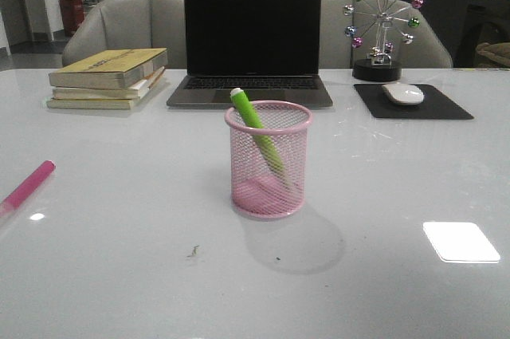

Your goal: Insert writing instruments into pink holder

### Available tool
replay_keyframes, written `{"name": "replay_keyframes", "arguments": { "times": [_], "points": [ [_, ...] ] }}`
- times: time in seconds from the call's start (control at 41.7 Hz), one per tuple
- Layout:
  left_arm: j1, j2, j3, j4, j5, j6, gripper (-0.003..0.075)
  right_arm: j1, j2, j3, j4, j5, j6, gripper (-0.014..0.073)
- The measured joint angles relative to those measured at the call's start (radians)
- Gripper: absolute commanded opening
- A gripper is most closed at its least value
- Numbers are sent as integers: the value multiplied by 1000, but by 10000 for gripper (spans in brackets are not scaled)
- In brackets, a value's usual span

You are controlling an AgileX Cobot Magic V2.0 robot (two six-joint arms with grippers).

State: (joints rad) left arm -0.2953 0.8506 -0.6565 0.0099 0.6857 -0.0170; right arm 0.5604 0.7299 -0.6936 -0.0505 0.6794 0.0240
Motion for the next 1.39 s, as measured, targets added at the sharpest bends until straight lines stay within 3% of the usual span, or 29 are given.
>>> {"name": "replay_keyframes", "arguments": {
  "times": [0.696, 1.175, 1.391],
  "points": [
    [105, 818, -477, -10, 30, -4, 457, 0, -40, 2, 0, 40, 0, 497],
    [148, 1135, -688, -15, 26, -4, 454, 0, -40, 2, 0, 40, 0, 497],
    [148, 1173, -712, -18, 24, -6, 311, 0, -40, 2, 0, 40, 0, 497]
  ]
}}
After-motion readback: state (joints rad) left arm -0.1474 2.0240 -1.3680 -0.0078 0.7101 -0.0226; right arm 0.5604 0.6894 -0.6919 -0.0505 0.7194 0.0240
